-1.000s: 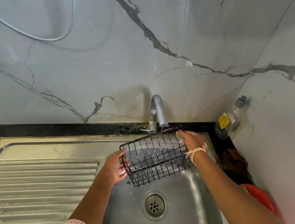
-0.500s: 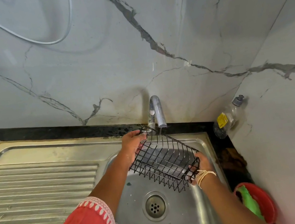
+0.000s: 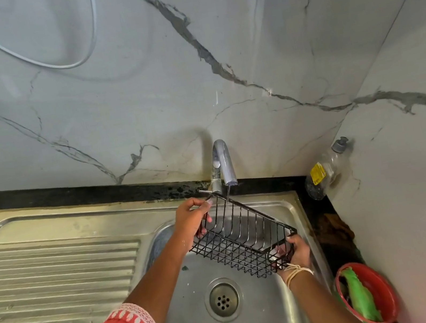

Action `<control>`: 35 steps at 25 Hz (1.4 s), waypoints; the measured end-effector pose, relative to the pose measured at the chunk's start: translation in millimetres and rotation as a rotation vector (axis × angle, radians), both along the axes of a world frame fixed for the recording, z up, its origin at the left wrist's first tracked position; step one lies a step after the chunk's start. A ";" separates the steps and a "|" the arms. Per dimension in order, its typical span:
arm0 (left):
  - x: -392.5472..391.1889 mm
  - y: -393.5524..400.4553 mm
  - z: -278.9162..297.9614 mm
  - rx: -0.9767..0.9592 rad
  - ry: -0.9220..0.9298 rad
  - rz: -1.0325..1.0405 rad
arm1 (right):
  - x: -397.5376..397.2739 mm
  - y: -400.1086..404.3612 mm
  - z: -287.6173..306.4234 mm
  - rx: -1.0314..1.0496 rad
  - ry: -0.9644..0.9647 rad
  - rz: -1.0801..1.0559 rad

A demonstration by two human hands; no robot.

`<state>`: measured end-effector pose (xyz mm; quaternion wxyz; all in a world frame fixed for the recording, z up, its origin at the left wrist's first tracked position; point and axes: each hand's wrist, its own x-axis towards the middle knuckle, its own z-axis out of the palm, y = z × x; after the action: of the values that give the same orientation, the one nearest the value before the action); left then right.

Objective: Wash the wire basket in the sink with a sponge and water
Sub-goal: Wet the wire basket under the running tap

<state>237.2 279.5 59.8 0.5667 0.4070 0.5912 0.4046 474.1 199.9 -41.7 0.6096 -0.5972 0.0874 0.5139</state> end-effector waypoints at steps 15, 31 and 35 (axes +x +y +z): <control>-43.9 -19.2 -31.6 -0.107 -0.253 0.241 | -26.8 31.6 70.1 0.227 -0.498 0.022; -70.5 -44.0 -50.5 -0.541 -0.264 0.226 | -86.6 36.3 116.4 0.233 -1.017 0.447; -67.3 -45.2 -50.5 -0.627 -0.229 0.198 | -95.3 36.3 123.8 0.228 -1.138 0.522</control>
<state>170.0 234.4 9.3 0.6848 0.1058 0.6560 0.2992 378.8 236.1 82.1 0.4749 -0.7099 -0.4540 0.2537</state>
